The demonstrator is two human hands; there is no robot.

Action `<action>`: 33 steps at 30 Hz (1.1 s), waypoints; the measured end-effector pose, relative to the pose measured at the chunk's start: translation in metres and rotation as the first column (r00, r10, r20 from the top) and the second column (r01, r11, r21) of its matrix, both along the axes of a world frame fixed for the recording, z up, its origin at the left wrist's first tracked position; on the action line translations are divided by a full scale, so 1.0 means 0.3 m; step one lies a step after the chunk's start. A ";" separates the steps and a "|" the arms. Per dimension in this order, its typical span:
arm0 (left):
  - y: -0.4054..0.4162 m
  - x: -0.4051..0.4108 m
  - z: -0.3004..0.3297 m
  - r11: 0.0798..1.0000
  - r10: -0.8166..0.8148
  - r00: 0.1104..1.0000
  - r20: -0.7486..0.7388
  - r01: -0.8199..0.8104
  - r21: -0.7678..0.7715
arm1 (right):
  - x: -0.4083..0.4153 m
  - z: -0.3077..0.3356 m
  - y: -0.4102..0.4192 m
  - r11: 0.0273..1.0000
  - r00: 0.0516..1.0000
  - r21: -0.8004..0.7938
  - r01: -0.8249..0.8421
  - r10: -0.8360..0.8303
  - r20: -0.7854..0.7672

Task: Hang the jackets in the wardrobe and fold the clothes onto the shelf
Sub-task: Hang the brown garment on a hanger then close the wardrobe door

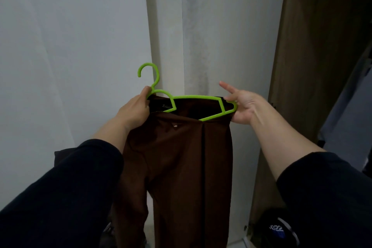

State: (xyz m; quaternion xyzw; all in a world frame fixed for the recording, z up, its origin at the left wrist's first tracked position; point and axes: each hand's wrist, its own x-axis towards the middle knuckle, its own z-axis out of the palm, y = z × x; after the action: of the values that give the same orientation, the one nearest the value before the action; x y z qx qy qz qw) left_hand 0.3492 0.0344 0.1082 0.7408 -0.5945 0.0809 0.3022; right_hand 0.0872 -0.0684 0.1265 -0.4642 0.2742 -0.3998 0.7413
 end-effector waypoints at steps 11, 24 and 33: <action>0.008 0.027 0.074 0.991 0.038 0.998 -0.041 -0.042 -0.127 | -0.011 -0.003 0.035 0.995 0.989 0.003 -0.101 0.100 0.105; 0.032 0.072 0.047 0.985 0.150 0.988 0.029 -0.146 -0.093 | 0.024 0.017 0.054 0.976 0.976 0.058 -0.209 0.212 -0.055; 0.011 -0.072 0.097 0.947 0.274 0.941 0.199 -0.229 -0.224 | 0.111 -0.013 0.059 0.695 0.579 -0.584 0.419 -0.700 -0.418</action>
State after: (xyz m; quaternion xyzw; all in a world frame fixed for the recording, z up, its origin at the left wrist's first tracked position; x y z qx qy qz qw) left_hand 0.3277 0.0377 0.1372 0.7630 -0.5142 0.2621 0.2910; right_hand 0.1205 -0.0506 0.1226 -0.6014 0.5405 -0.4941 0.3195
